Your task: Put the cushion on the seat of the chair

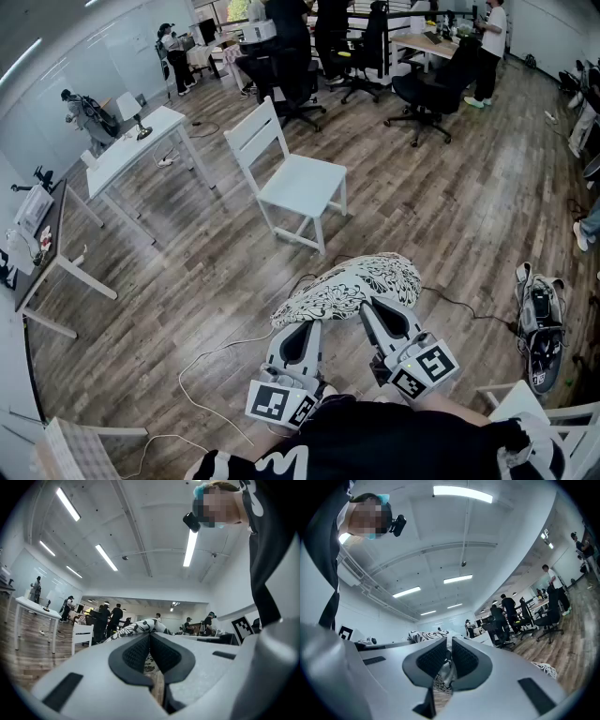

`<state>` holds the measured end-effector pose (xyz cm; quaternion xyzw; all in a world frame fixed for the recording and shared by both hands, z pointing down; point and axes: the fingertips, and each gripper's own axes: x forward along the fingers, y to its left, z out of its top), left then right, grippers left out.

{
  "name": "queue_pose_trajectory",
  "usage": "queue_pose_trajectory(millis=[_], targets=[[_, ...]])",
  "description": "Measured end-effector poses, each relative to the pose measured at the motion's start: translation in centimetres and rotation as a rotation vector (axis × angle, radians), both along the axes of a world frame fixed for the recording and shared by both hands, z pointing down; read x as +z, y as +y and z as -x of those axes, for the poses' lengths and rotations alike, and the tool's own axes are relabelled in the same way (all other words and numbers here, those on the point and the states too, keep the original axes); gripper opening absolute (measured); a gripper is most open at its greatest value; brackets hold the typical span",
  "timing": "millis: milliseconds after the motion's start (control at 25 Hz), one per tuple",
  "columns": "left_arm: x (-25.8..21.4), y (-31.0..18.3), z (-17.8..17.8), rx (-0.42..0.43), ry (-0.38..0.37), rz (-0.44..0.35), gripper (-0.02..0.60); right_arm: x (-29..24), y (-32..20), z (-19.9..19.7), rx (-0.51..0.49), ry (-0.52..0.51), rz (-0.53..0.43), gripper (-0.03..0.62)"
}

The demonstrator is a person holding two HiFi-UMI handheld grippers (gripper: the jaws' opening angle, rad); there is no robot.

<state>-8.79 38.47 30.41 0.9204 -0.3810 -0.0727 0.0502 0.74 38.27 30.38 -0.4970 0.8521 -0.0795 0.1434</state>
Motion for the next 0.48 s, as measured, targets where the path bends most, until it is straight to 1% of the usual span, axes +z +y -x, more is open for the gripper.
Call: queue_pose_trajectory(millis=[480], targets=[[0.68,-0.48,0.2,-0.007,0.002,0.005,0.006,0.63,-0.46,0.12,-0.006,-0.006,0.002,0.04]])
